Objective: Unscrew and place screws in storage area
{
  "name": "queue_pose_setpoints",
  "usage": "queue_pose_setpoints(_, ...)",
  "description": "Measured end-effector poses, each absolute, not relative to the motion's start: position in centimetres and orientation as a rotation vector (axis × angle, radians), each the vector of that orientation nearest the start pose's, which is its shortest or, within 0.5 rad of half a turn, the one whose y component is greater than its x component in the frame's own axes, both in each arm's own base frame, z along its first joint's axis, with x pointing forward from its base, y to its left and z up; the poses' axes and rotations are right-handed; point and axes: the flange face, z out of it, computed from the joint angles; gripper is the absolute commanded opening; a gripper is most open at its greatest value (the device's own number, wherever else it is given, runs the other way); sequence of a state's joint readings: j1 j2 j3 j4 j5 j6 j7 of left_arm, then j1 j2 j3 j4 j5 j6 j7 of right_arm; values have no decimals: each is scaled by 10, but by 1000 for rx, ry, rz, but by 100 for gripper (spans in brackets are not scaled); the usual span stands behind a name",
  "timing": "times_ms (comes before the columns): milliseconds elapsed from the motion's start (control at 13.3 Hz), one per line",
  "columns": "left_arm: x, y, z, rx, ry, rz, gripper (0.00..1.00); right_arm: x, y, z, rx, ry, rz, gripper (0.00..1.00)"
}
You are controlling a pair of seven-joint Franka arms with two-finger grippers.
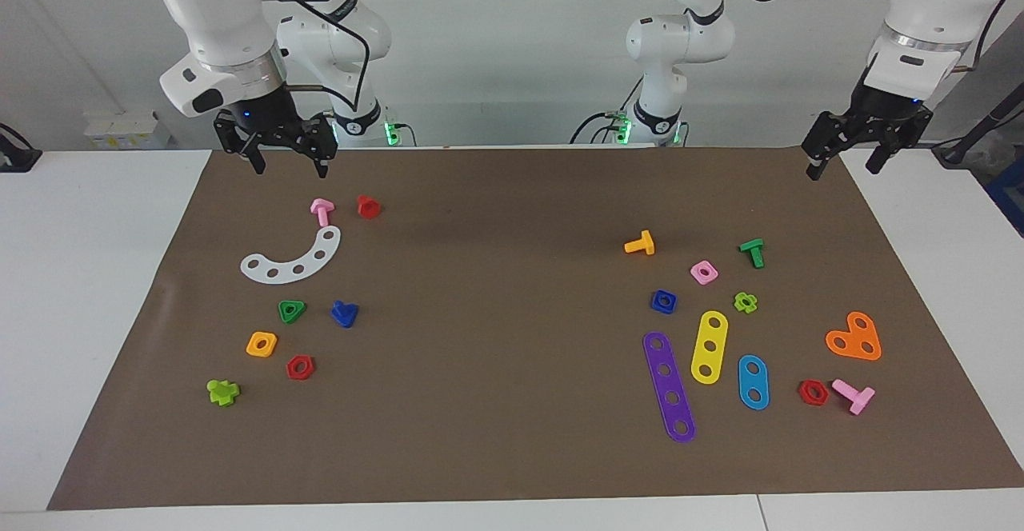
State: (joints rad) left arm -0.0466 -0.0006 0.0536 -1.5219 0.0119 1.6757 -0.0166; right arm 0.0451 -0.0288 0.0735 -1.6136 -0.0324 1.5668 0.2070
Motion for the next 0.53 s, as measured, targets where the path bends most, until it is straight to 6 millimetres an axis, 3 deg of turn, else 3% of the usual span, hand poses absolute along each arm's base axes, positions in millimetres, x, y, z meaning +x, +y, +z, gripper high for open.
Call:
queue_pose_setpoints(301, 573, 4, 654, -3124, -11, -226, 100, 541, 62, 621, -3175, 138, 17, 100)
queue_pose_setpoints(526, 568, 4, 639, -3133, 44, -122, 100, 540, 62, 621, -3175, 139, 17, 100)
